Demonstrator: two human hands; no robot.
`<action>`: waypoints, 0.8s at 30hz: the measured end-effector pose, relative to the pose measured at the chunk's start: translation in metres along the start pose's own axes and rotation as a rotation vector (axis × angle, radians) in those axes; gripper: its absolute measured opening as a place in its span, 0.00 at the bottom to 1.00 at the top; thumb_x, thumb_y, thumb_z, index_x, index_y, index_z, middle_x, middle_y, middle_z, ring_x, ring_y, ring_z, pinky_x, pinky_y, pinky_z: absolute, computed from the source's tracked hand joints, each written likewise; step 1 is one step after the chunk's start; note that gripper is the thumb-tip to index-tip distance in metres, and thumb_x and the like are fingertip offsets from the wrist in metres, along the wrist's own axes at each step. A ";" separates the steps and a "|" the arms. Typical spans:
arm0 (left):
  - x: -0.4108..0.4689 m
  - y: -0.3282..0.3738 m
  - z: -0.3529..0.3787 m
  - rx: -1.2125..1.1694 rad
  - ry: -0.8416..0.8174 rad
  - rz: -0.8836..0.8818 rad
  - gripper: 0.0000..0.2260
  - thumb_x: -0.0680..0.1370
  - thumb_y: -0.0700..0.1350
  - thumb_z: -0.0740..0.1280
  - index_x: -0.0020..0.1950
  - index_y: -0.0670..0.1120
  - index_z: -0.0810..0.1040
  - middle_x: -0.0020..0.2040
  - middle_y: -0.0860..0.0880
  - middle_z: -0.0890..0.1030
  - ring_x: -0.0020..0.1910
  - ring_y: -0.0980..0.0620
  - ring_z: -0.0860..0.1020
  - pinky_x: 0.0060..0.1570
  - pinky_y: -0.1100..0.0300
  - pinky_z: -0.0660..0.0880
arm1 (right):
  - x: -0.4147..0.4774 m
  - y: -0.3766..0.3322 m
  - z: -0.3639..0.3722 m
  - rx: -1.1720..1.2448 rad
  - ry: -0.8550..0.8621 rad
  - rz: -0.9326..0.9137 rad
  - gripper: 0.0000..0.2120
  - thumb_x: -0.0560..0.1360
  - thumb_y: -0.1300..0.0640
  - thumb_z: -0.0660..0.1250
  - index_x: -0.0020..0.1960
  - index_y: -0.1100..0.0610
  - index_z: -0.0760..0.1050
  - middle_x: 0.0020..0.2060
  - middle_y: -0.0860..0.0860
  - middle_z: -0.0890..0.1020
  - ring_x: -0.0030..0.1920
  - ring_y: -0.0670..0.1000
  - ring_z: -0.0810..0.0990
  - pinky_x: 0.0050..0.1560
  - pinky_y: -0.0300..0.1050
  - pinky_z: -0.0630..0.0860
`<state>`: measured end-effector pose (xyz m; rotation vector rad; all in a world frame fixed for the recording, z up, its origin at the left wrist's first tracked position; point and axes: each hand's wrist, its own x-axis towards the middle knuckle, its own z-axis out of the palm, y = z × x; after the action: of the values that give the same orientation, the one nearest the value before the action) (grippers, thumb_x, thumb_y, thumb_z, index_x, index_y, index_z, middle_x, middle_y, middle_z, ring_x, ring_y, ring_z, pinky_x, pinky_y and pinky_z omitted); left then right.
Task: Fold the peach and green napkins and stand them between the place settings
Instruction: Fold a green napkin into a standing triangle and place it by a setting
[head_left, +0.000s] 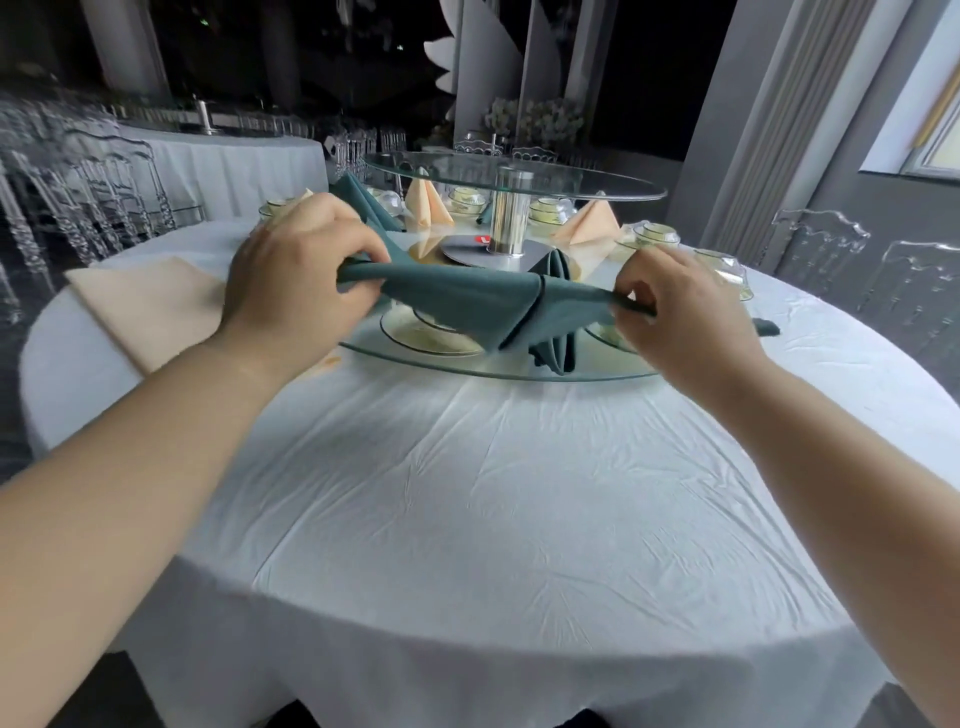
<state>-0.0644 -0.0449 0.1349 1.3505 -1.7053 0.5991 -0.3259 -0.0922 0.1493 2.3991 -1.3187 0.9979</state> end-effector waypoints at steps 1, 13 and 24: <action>-0.005 -0.001 -0.002 0.001 0.015 0.049 0.07 0.69 0.40 0.63 0.39 0.39 0.80 0.41 0.40 0.78 0.44 0.46 0.70 0.41 0.52 0.68 | -0.006 -0.001 0.004 -0.019 0.046 -0.048 0.04 0.71 0.66 0.63 0.42 0.59 0.71 0.40 0.52 0.72 0.44 0.52 0.68 0.43 0.40 0.58; -0.142 -0.018 0.012 -0.236 -0.560 -0.105 0.13 0.62 0.58 0.54 0.43 0.61 0.72 0.48 0.77 0.72 0.51 0.69 0.69 0.42 0.80 0.67 | -0.115 0.007 0.064 0.205 -0.565 -0.072 0.15 0.63 0.46 0.57 0.44 0.52 0.73 0.44 0.47 0.77 0.47 0.46 0.71 0.46 0.34 0.65; -0.128 -0.001 0.018 -0.170 -0.723 -0.425 0.24 0.73 0.51 0.68 0.67 0.55 0.66 0.60 0.62 0.69 0.62 0.60 0.67 0.60 0.67 0.62 | -0.077 -0.047 0.094 0.178 -0.473 -0.171 0.12 0.77 0.52 0.61 0.56 0.55 0.77 0.63 0.46 0.74 0.65 0.45 0.68 0.67 0.32 0.47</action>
<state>-0.0637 0.0086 0.0176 1.8611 -1.8570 -0.3164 -0.2732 -0.0614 0.0341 2.9531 -1.1636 0.5375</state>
